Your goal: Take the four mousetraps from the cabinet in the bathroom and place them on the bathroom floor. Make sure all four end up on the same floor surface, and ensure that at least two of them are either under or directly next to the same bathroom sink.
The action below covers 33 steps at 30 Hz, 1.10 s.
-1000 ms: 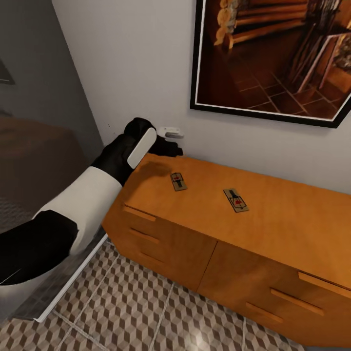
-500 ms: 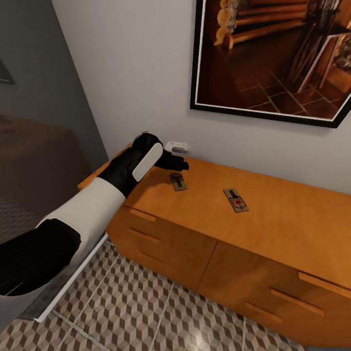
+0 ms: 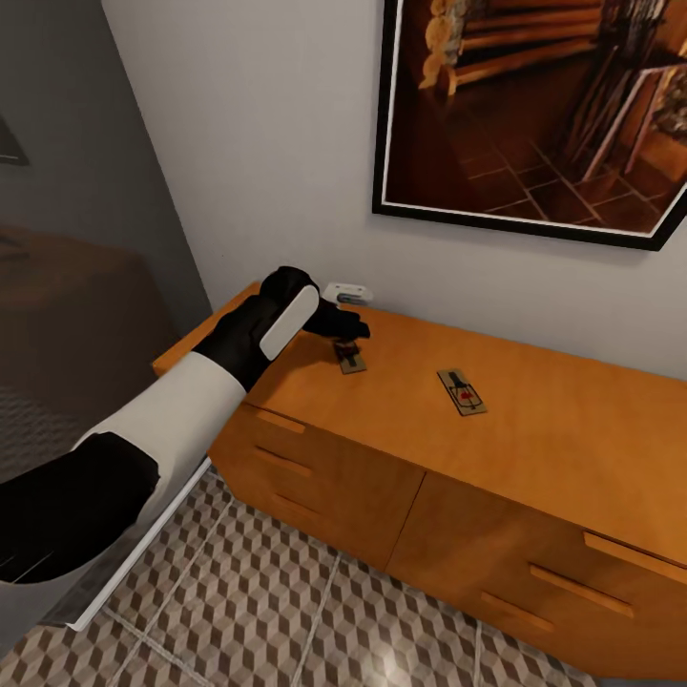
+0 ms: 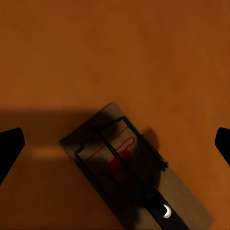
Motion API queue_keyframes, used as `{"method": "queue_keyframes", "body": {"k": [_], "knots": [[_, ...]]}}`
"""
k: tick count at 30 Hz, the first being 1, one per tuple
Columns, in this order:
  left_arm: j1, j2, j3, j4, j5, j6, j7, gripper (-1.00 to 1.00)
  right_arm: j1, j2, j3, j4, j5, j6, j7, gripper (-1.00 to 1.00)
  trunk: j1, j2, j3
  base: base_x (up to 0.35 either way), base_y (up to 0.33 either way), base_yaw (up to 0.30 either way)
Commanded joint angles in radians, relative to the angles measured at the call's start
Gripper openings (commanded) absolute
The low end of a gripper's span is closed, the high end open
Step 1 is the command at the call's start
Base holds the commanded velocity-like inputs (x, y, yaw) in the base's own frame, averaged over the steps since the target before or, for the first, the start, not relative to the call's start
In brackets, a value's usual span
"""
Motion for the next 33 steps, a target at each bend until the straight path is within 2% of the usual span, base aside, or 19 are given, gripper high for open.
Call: {"method": "queue_keyframes", "body": {"k": [1, 15, 24, 33], "knots": [[0.001, 0.000, -0.002, -0.001, 0.011, 0.002, 0.010, 1.00, 0.000, 0.000, 0.007, 0.001, -0.014, -0.002, 0.007, -1.00, 0.000, 0.000, -0.001, 0.000, 0.000, 0.000], [0.011, 0.000, -0.002, -0.018, 0.011, 0.002, 0.010, 1.00, 0.000, 0.000, 0.007, 0.001, -0.014, -0.003, 0.005, -1.00, 0.000, 0.000, -0.001, -0.003, 0.000, 0.000], [0.011, 0.000, -0.002, -0.020, 0.011, 0.002, 0.010, 1.00, 0.000, 0.000, 0.007, 0.001, -0.014, -0.003, 0.005, -1.00, 0.000, 0.000, -0.001, -0.193, 0.000, 0.000], [0.012, 0.000, -0.002, -0.019, 0.011, 0.002, 0.010, 1.00, 0.000, 0.001, 0.008, 0.001, -0.014, -0.003, 0.005, -1.00, 0.000, 0.000, -0.001, -0.039, 0.000, 0.000]]}}
